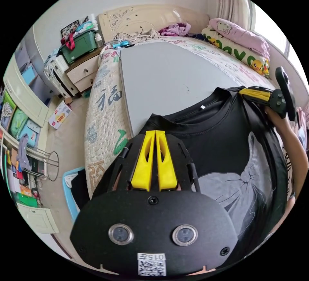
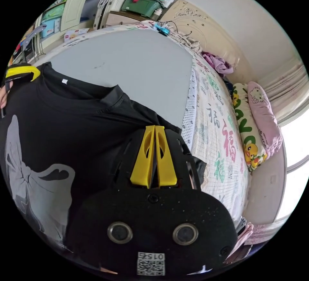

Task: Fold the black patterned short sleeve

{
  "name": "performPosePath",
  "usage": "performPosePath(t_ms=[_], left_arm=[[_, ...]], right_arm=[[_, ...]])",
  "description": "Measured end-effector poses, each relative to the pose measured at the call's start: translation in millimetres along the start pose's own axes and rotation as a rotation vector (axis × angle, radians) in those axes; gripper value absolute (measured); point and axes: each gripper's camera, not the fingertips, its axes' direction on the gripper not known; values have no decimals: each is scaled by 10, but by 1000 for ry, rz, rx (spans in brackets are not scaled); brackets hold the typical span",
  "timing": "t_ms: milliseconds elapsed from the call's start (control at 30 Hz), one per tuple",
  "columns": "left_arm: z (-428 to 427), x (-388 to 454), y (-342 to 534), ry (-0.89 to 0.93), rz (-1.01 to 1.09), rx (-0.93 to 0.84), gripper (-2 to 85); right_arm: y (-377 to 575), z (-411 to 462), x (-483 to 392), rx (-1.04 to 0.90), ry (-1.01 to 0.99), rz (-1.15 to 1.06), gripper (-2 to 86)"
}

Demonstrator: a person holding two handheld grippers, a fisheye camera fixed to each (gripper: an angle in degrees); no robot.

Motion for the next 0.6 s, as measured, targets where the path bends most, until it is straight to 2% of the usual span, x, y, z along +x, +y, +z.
performPosePath(t_ms=[67,167,233,300,433,533,600], left_arm=[[22,111,-107,-71,51,-22,-6],[-66,149,-160,-70,57,-68,-4],[-309,134,-49,-84,76,-13,1],[-647,61,171,-22,82,60,11],[-1511,-46,1107,131,110,102,44],[-2127,-89,2069,249,85,140,51],[-2397,-110,2630,282,45,106,53]], right_arm=[[-62,-120,154,-20,-18,46,-8],[-59,-512,406,-13,-173,91,-9],[81,-937,545,40,-293,98,-8],[556,-1717,737,177,-432,82,-5],[1606,-2972,1038,304,-615,39,7],[2774,-3951,1127,295,-716,26,43],[3288,-4316,1092,272,-710,24,60]])
